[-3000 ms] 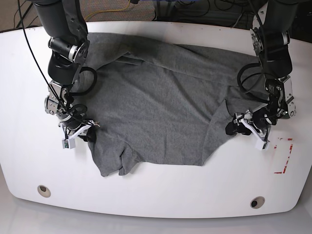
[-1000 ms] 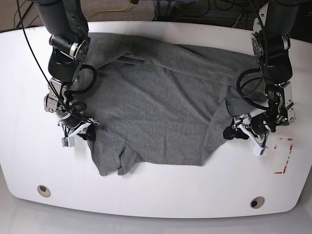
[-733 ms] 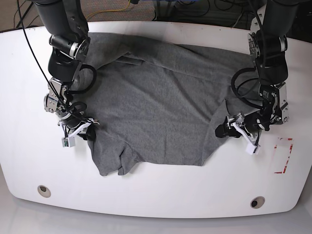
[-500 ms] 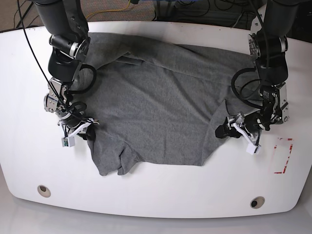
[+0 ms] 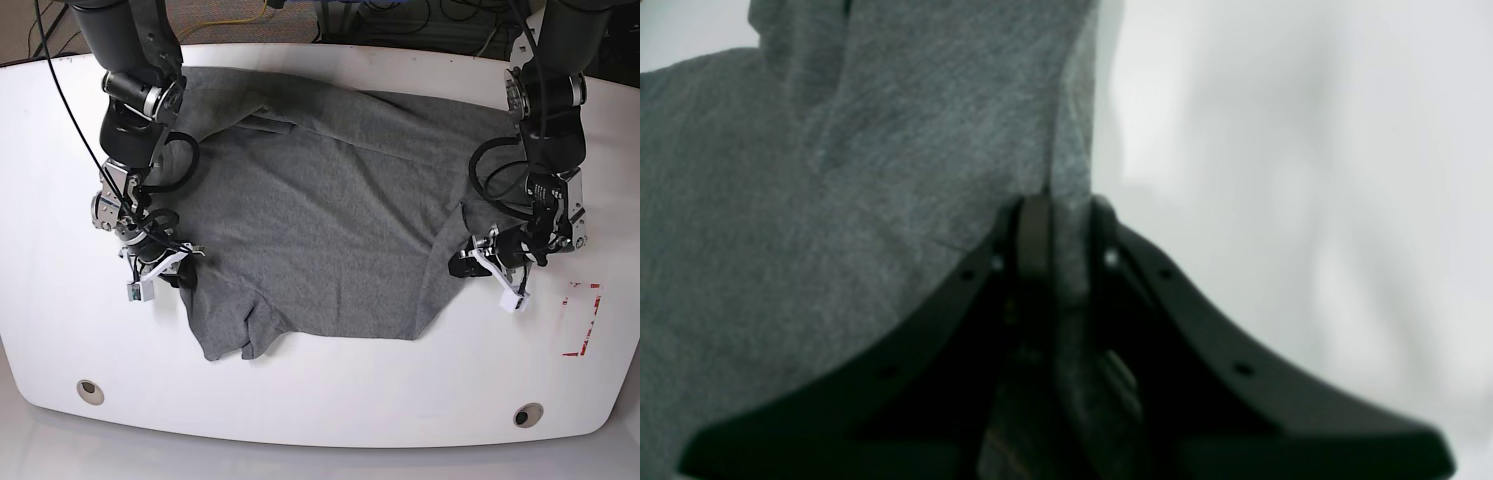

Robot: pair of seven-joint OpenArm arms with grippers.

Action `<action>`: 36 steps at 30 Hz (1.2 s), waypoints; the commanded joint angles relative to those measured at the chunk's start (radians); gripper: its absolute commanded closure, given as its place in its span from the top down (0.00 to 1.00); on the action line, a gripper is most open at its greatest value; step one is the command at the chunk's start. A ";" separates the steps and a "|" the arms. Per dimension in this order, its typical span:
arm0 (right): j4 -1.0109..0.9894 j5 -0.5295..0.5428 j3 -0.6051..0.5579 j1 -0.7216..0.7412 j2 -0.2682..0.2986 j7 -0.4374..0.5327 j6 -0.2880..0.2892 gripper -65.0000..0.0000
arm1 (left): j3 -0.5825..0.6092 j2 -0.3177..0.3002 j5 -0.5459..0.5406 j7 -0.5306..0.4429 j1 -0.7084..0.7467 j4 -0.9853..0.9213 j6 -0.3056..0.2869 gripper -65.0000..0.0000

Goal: Layout the t-shirt on the table in an organized manner, then fold the t-shirt properly
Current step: 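Drag the held hem edge outward with the left gripper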

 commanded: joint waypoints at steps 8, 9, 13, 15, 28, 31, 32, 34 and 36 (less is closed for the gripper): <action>0.010 -0.020 -0.002 0.015 0.002 -0.031 -0.001 0.14 | -0.004 -0.013 -0.006 0.005 -0.041 0.039 0.006 0.17; 0.010 -0.020 -0.002 0.015 0.002 -0.031 -0.001 0.14 | -0.004 -0.013 -0.006 0.005 -0.038 0.048 0.006 0.18; 0.010 -0.020 -0.002 0.015 0.001 -0.031 -0.001 0.14 | -0.003 -0.015 -0.004 0.005 -0.038 0.083 0.006 0.18; 0.010 -0.020 -0.002 0.015 0.001 -0.031 -0.001 0.14 | -0.003 -0.016 -0.004 0.014 -0.038 0.099 0.007 0.18; 0.010 -0.020 -0.002 0.015 0.001 -0.031 -0.001 0.14 | -0.004 -0.042 -0.004 0.072 -0.043 0.211 0.009 0.18; 0.010 -0.020 -0.002 0.015 0.001 -0.031 -0.001 0.14 | -0.004 -0.049 -0.003 0.072 -0.044 0.211 0.011 0.18; 0.010 -0.020 -0.002 0.015 0.001 -0.031 -0.001 0.14 | -0.004 -0.049 -0.003 0.072 -0.044 0.211 0.011 0.18; 0.010 -0.020 -0.002 0.015 0.001 -0.031 -0.001 0.14 | -0.001 -0.050 -0.003 0.072 -0.044 0.211 0.011 0.18; 0.010 -0.020 -0.002 0.015 0.001 -0.031 -0.001 0.14 | -0.001 -0.050 -0.001 0.069 -0.044 0.209 0.011 0.19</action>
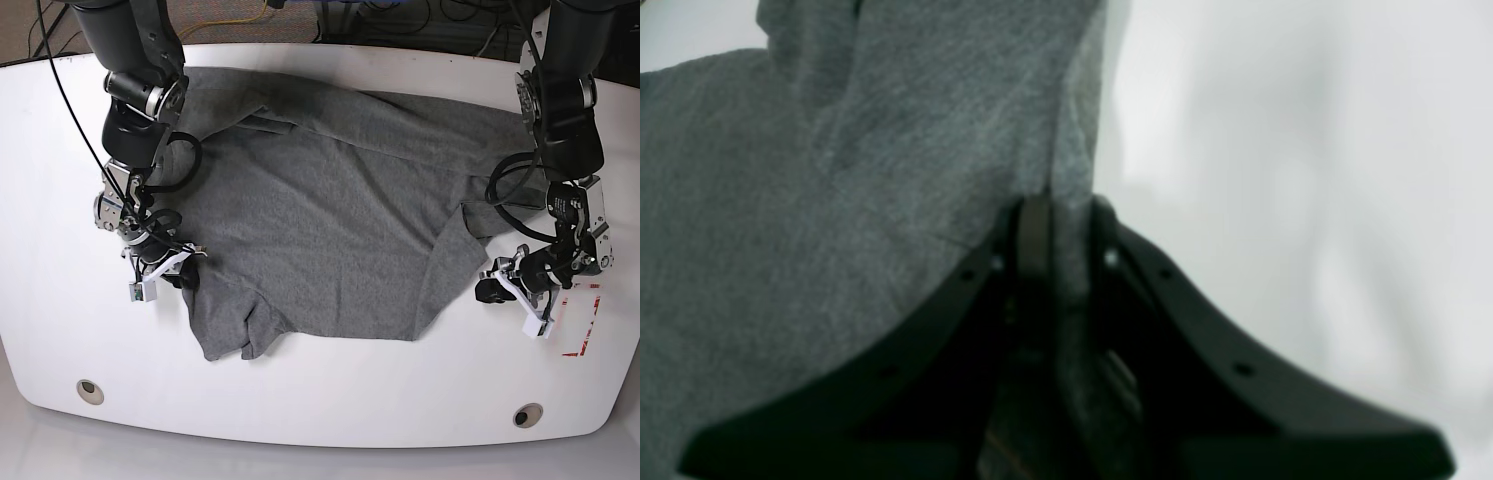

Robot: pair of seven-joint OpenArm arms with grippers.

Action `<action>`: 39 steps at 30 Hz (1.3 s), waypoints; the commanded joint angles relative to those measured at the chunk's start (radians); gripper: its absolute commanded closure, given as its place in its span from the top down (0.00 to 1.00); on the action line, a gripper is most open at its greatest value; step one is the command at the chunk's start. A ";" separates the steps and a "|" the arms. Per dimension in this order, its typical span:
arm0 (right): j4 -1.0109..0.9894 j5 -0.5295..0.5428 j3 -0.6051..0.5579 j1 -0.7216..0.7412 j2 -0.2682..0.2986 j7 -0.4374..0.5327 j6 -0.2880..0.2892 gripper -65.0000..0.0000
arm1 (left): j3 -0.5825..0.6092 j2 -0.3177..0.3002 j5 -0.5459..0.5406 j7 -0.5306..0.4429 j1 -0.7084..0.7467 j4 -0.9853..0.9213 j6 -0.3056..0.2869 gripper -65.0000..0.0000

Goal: Layout the t-shirt on the table in an organized manner, then fold the t-shirt properly
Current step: 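Drag the held hem edge outward with the left gripper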

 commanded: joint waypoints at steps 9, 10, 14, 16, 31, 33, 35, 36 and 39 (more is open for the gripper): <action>0.009 -0.020 -0.002 0.015 0.004 -0.031 -0.001 0.14 | -0.001 -0.006 -0.017 -0.039 -0.024 0.014 -0.003 0.58; 0.009 -0.020 -0.002 0.015 0.004 -0.031 -0.001 0.14 | 0.000 -0.006 -0.017 -0.043 -0.022 0.005 -0.003 0.63; 0.009 -0.020 -0.002 0.015 0.004 -0.031 -0.001 0.14 | 0.002 -0.006 -0.017 -0.047 -0.028 -0.063 -0.001 0.66; 0.009 -0.020 -0.002 0.015 0.003 -0.031 -0.001 0.14 | 0.002 -0.006 -0.017 -0.048 -0.031 -0.100 -0.001 0.66; 0.009 -0.020 -0.002 0.015 0.003 -0.031 -0.001 0.14 | 0.025 0.002 -0.021 -0.073 -0.027 -0.144 -0.004 0.31; 0.009 -0.020 -0.002 0.015 0.003 -0.031 -0.001 0.14 | 0.031 0.002 -0.021 -0.073 -0.028 -0.144 -0.004 0.22; 0.009 -0.020 -0.002 0.015 0.003 -0.031 -0.001 0.14 | 0.037 0.002 -0.021 -0.073 -0.030 -0.144 -0.004 0.17; 0.009 -0.020 -0.002 0.015 0.003 -0.031 -0.001 0.14 | 0.040 0.002 -0.021 -0.073 -0.030 -0.143 -0.004 0.16; 0.009 -0.020 -0.002 0.015 0.003 -0.031 -0.001 0.14 | 0.045 0.002 -0.021 -0.073 -0.030 -0.141 -0.004 0.11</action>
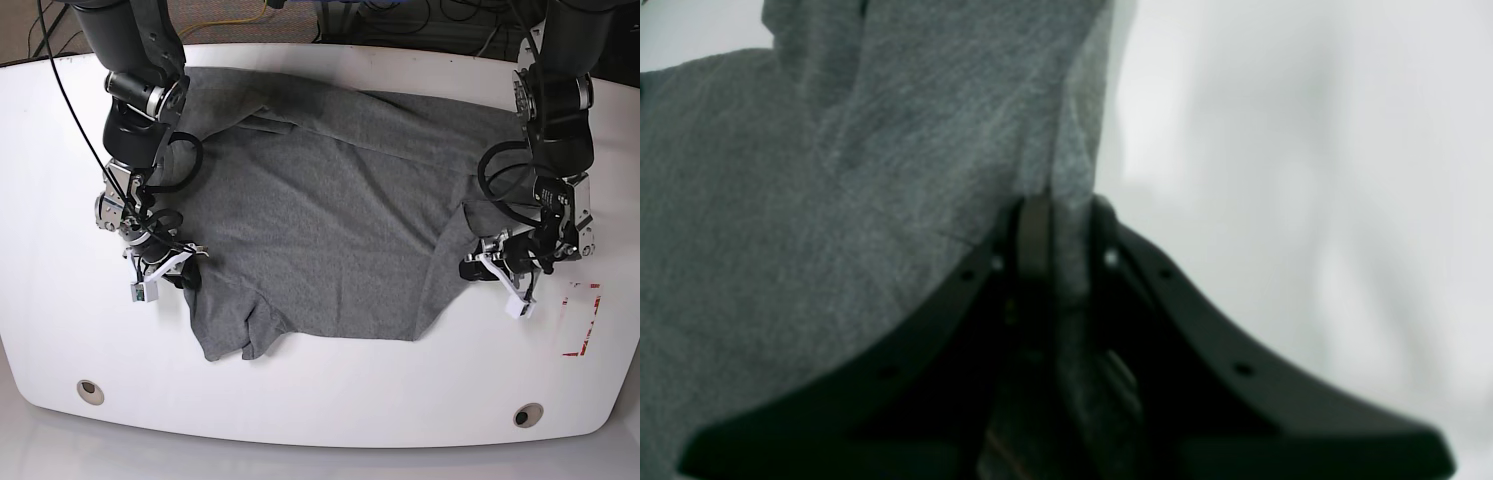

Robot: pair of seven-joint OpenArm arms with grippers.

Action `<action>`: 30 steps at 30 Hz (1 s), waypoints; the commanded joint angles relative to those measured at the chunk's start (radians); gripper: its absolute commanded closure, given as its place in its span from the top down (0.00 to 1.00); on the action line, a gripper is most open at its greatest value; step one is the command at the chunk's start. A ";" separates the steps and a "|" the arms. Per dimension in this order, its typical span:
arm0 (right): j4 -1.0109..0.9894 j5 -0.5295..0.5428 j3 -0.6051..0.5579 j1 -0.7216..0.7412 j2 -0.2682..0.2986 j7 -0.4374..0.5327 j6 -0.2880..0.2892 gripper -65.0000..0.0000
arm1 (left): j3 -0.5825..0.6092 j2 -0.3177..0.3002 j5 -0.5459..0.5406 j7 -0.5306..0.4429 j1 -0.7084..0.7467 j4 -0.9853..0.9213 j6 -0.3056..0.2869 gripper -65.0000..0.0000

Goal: Layout the t-shirt on the table in an organized manner, then fold the t-shirt properly
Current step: 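Drag the held hem edge outward with the left gripper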

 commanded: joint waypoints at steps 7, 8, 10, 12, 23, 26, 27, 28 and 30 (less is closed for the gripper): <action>0.009 -0.021 -0.002 0.015 0.006 -0.031 -0.002 0.14 | -0.001 -0.013 -0.016 -0.011 -0.033 0.019 -0.007 0.04; 0.009 -0.021 -0.002 0.015 0.006 -0.031 -0.002 0.14 | -0.001 -0.013 -0.018 -0.011 -0.033 0.019 -0.007 0.04; 0.009 -0.021 -0.002 0.015 0.006 -0.031 -0.002 0.14 | -0.001 -0.013 -0.018 -0.011 -0.033 0.019 -0.007 0.04; 0.009 -0.021 -0.002 0.015 0.006 -0.031 -0.002 0.14 | -0.003 -0.013 -0.018 -0.011 -0.035 0.021 -0.009 0.03; 0.009 -0.021 -0.002 0.015 0.008 -0.031 -0.002 0.14 | -0.009 -0.016 -0.018 -0.007 -0.026 0.185 -0.009 0.00; 0.009 -0.021 -0.002 0.015 0.008 -0.031 -0.002 0.14 | -0.009 -0.017 -0.018 -0.005 -0.026 0.200 -0.009 0.00; 0.009 -0.021 -0.002 0.015 0.008 -0.031 -0.002 0.14 | -0.009 -0.017 -0.018 -0.002 -0.026 0.202 -0.009 0.00; 0.009 -0.021 -0.002 0.015 0.008 -0.031 -0.002 0.14 | -0.009 -0.017 -0.018 0.004 -0.026 0.202 -0.009 0.00; 0.009 -0.021 -0.002 0.015 0.008 -0.031 -0.002 0.14 | -0.009 -0.019 -0.018 0.019 -0.030 0.202 -0.009 0.00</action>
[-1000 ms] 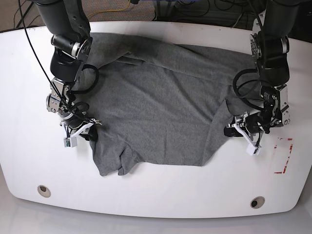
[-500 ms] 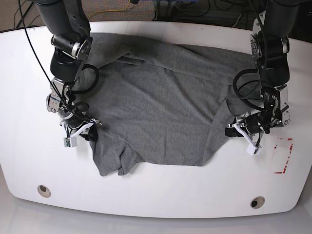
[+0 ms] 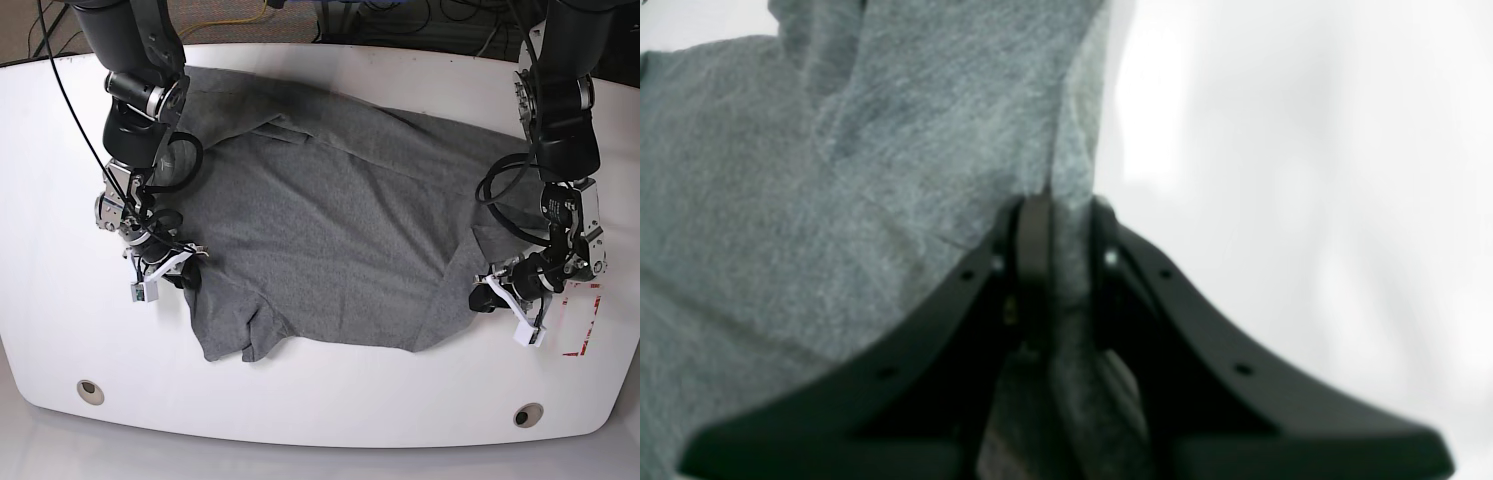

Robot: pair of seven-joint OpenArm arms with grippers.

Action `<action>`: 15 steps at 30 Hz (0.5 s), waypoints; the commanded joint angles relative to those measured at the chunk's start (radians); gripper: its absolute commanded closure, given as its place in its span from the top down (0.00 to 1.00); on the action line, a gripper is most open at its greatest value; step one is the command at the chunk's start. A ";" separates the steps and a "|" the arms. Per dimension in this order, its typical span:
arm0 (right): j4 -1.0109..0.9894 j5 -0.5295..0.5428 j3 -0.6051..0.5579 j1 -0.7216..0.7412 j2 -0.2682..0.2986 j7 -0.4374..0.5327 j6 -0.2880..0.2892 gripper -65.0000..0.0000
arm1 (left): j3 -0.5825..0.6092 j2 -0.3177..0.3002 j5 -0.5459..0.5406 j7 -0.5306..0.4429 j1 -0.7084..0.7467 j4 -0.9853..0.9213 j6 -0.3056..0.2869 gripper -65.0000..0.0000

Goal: Layout the t-shirt on the table in an organized manner, then fold the t-shirt properly
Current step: 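Drag the held hem edge outward with the left gripper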

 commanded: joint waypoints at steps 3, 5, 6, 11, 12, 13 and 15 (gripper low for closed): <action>0.009 -0.020 -0.002 0.015 0.007 -0.031 -0.002 0.14 | -0.002 -0.014 -0.016 0.016 -0.030 0.019 -0.005 0.00; 0.009 -0.020 -0.002 0.015 0.007 -0.031 -0.002 0.14 | -0.002 -0.016 -0.016 0.021 -0.032 0.019 -0.005 0.00; 0.009 -0.020 -0.002 0.015 0.007 -0.031 -0.002 0.14 | -0.002 -0.016 -0.016 0.021 -0.032 0.019 -0.005 0.00; 0.009 -0.020 -0.002 0.015 0.007 -0.031 -0.002 0.14 | -0.002 -0.020 -0.016 0.021 -0.030 0.019 -0.005 0.07; 0.009 -0.020 -0.002 0.015 0.007 -0.031 -0.002 0.14 | -0.002 -0.024 -0.016 0.021 -0.030 0.019 -0.005 0.09; 0.009 -0.020 -0.002 0.015 0.007 -0.031 -0.002 0.14 | -0.002 -0.025 -0.016 0.021 -0.029 0.019 -0.005 0.11; 0.009 -0.020 -0.002 0.015 0.007 -0.031 -0.002 0.14 | -0.002 -0.028 -0.016 0.021 -0.027 0.019 -0.005 0.13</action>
